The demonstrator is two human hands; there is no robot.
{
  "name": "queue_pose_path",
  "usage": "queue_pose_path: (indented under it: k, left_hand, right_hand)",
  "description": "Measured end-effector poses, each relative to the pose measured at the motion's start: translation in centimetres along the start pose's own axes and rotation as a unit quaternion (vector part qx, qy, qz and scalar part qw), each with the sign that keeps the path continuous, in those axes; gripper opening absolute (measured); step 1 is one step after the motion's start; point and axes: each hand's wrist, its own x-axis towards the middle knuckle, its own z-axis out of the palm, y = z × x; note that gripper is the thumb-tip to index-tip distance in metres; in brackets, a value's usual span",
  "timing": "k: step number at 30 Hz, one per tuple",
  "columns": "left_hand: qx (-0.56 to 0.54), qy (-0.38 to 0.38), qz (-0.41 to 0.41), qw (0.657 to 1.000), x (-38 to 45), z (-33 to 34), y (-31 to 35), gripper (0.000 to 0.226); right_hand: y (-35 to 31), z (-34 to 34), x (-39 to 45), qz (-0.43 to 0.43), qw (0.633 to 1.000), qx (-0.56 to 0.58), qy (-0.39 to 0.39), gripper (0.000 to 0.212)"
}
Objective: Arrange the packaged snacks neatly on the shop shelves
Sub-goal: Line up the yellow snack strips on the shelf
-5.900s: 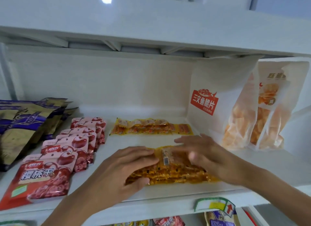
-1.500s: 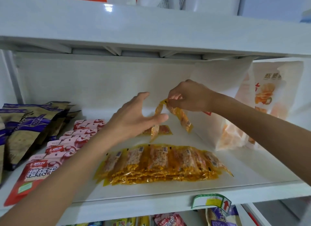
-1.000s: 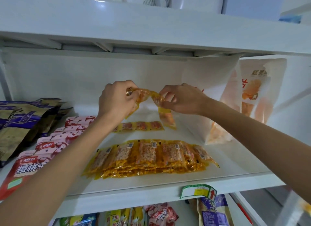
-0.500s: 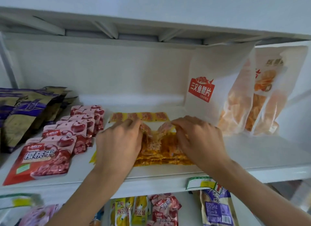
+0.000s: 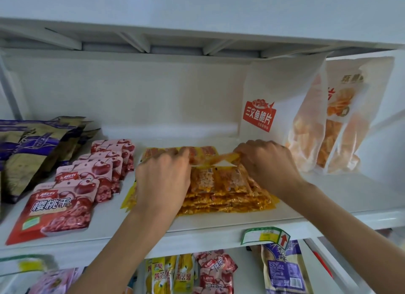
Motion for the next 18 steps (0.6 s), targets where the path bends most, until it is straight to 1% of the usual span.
queue_pose_path:
  k: [2, 4, 5, 6, 7, 8, 9, 10, 11, 12, 13, 15, 16, 17, 18]
  left_hand:
    - [-0.016, 0.031, -0.006, 0.999, 0.7, -0.9, -0.9, 0.014]
    - [-0.037, 0.073, 0.002, 0.997, 1.6, -2.3, -1.9, 0.02]
    - [-0.059, 0.094, -0.002, 0.994, 2.1, -3.2, -2.4, 0.02]
    - [-0.097, 0.105, -0.016, 0.99, 2.6, -3.7, -3.1, 0.02]
    - [-0.155, 0.083, -0.039, 0.984, 3.2, -4.2, -3.9, 0.021]
    - [-0.238, 0.028, -0.073, 0.968, 4.0, -4.5, -5.1, 0.024]
    - [-0.338, -0.032, -0.121, 0.933, 4.8, -4.7, -6.2, 0.033]
    - [-0.433, -0.084, -0.174, 0.88, 5.6, -5.1, -7.4, 0.053]
    - [-0.515, -0.132, -0.212, 0.82, 6.4, -5.4, -8.6, 0.073]
    - [-0.57, -0.173, -0.227, 0.771, 7.0, -5.5, -9.6, 0.084]
    - [-0.608, -0.207, -0.224, 0.733, 7.5, -5.5, -10.2, 0.085]
    - [-0.655, -0.262, -0.218, 0.674, 8.2, -5.1, -10.7, 0.082]
    - [-0.679, -0.285, -0.233, 0.635, 8.5, -4.7, -10.8, 0.078]
    - [-0.709, -0.307, -0.252, 0.583, 8.6, -4.2, -10.8, 0.077]
    - [-0.74, -0.33, -0.273, 0.519, 8.6, -3.6, -11.1, 0.077]
  right_hand:
    - [0.9, -0.8, 0.9, 0.011, 0.999, 0.035, 0.019, 0.021]
    - [1.5, -1.7, 1.8, 0.011, 0.998, 0.039, 0.057, 0.017]
    - [1.7, -2.2, 2.2, 0.009, 0.997, 0.04, 0.063, 0.016]
    - [2.0, -2.8, 2.8, 0.005, 0.997, 0.051, 0.053, 0.017]
    - [2.3, -3.3, 3.3, 0.002, 0.997, 0.078, 0.027, 0.019]
    - [2.6, -3.9, 3.8, 0.005, 0.992, 0.122, -0.01, 0.021]
    - [2.9, -4.5, 4.4, 0.014, 0.982, 0.182, -0.053, 0.024]
    - [3.1, -5.0, 4.9, 0.026, 0.964, 0.247, -0.092, 0.028]
    - [3.3, -5.5, 5.3, 0.043, 0.938, 0.318, -0.129, 0.034]
    - [3.3, -5.8, 5.7, 0.073, 0.895, 0.401, -0.179, 0.037]
    - [3.4, -5.9, 6.0, 0.109, 0.832, 0.49, -0.235, 0.036]
    - [3.5, -5.7, 6.6, 0.172, 0.679, 0.63, -0.337, 0.025]
    - [3.5, -5.5, 6.9, 0.196, 0.608, 0.671, -0.377, 0.021]
    - [3.6, -5.2, 7.1, 0.215, 0.549, 0.697, -0.408, 0.02]
    - [3.7, -5.0, 7.3, 0.234, 0.51, 0.711, -0.423, 0.019]
